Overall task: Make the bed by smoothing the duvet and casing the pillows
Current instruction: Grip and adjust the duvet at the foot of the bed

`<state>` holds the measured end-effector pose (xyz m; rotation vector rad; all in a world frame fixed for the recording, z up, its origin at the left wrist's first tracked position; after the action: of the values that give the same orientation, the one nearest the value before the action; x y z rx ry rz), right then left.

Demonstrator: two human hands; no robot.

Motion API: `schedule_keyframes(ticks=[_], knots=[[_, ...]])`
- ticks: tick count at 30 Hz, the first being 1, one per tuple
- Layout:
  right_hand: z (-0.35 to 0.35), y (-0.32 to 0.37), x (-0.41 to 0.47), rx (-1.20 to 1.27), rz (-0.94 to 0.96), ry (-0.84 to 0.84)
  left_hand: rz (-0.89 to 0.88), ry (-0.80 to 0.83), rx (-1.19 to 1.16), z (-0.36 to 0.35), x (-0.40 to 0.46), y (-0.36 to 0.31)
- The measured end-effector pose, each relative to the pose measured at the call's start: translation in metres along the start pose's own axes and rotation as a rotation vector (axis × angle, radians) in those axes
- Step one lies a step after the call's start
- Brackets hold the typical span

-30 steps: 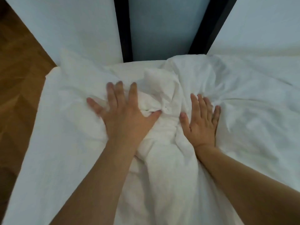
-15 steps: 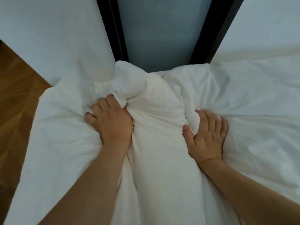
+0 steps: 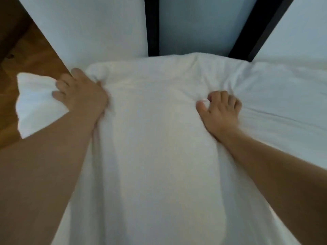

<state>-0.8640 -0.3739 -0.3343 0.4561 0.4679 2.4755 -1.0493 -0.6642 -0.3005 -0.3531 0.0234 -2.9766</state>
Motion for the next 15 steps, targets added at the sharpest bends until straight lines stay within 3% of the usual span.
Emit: schedule_keyframes(ticks=[3, 7, 12, 15], knots=[[-0.028, -0.014, -0.003, 0.021, 0.066, -0.146, -0.113, -0.034, 0.065, -0.051, -0.020, -0.006], [-0.029, -0.015, 0.006, 0.066, 0.096, -0.162, -0.085, 0.044, -0.074, -0.025, -0.011, -0.049], [-0.029, -0.017, 0.007, 0.101, 0.109, -0.160, -0.458, 0.099, -0.296, 0.049, -0.133, -0.075], [-0.031, -0.018, 0.009, 0.107, 0.128, -0.179, -0.651, 0.164, -0.093, 0.028, -0.188, -0.069]])
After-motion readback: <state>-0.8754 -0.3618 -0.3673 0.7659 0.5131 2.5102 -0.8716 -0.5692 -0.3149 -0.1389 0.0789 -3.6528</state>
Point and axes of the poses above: each hand's wrist, its own x-axis towards the middle knuckle, its own z-axis out of the back of the hand, y = z × x, the point moved 4 cm from there along x, towards the middle knuckle, and after that the axes turned 10 degrees about x, right-handed, at the moved point
